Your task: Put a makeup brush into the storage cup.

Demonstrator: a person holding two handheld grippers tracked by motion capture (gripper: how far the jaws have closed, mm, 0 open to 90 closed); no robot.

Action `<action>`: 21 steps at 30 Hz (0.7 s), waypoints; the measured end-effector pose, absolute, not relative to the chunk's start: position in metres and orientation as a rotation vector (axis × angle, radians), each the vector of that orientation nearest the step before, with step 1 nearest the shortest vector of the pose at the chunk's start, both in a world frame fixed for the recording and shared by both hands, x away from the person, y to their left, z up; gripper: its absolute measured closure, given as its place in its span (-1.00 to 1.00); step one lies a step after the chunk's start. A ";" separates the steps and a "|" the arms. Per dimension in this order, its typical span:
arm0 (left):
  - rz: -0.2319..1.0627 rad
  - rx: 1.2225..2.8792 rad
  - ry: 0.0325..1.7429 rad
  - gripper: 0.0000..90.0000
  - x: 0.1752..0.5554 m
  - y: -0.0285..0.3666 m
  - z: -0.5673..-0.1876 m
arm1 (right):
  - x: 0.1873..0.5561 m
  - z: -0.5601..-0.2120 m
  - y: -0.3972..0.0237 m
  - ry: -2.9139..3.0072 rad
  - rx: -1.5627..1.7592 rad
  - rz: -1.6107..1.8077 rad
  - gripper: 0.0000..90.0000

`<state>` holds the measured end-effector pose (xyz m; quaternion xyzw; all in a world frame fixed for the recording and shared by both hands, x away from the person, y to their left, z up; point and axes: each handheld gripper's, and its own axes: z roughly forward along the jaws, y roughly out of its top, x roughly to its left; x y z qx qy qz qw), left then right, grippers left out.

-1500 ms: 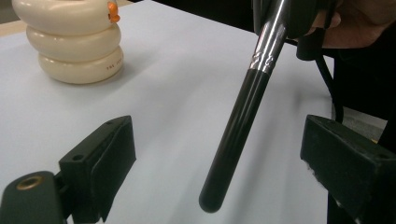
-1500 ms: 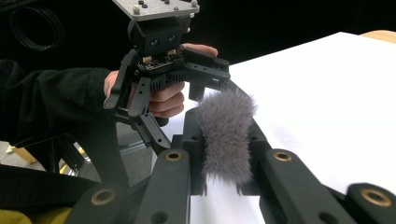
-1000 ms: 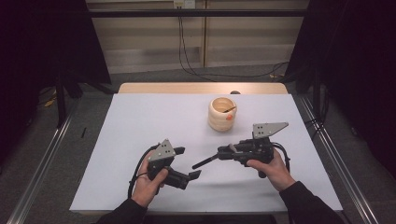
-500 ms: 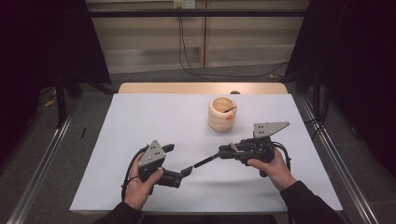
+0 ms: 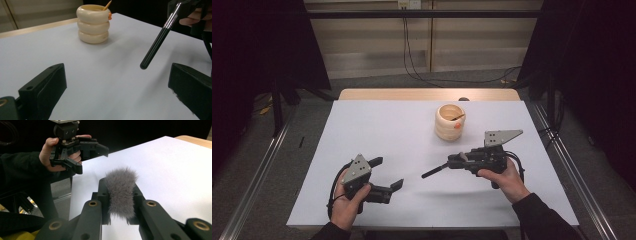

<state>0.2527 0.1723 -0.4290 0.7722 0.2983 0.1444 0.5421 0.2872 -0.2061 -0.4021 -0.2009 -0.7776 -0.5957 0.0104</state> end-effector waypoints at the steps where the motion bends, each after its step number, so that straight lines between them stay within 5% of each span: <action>1: 0.343 1.823 0.717 -0.96 0.252 0.173 -0.430 | 0.287 -0.402 -0.207 -2.431 -0.634 -1.859 0.73; 21: 0.399 1.813 0.754 -0.96 0.245 0.192 -0.438 | 0.291 -0.397 -0.220 -2.457 -0.725 -1.859 0.72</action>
